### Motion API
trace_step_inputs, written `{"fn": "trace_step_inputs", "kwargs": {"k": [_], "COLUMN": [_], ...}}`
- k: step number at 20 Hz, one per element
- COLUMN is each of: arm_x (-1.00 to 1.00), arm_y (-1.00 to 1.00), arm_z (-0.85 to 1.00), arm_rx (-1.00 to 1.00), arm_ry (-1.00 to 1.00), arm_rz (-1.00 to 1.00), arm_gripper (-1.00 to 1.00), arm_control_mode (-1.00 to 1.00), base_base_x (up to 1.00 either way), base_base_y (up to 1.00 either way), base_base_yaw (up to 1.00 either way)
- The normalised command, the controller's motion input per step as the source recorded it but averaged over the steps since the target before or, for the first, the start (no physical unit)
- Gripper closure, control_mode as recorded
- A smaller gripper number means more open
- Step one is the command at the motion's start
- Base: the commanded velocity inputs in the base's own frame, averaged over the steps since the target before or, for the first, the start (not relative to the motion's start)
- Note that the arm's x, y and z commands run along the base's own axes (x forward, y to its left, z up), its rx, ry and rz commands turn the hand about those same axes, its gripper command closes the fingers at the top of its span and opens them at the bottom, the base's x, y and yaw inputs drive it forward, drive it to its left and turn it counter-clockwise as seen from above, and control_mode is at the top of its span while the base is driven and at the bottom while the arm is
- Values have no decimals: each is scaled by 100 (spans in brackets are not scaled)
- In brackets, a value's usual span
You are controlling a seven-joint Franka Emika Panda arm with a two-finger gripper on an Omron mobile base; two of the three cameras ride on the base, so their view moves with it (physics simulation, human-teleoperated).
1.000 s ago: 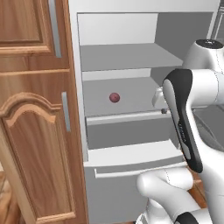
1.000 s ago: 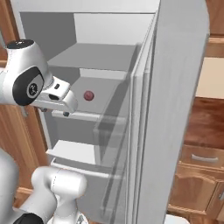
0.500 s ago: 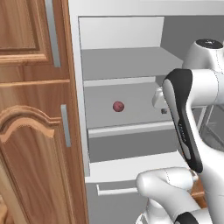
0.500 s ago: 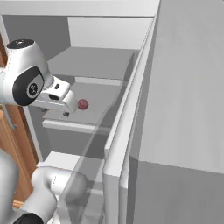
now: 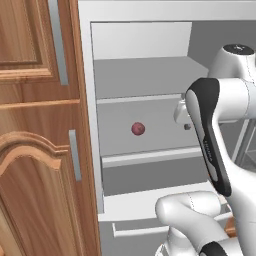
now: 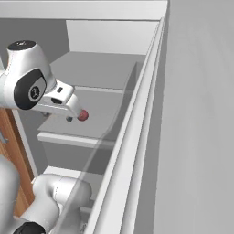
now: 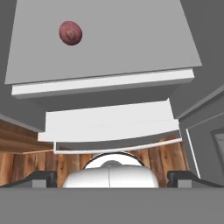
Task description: Open the fridge, remove the kiwi, onion, and shrimp, and place them on any counter.
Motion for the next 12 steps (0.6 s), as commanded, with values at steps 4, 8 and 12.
{"fn": "trace_step_inputs", "kwargs": {"k": [4, 8, 12], "arm_x": [0, 19, 13], "arm_y": [0, 13, 20], "arm_z": [0, -29, -36], "arm_rx": [0, 1, 4], "arm_ry": [0, -1, -6], "arm_rz": [0, 0, 3], "arm_gripper": [-100, -100, -100], "arm_control_mode": [100, -100, -100], "base_base_x": [7, 4, 0], "base_base_y": [12, 4, 0], "base_base_yaw": [0, 0, 0]}}
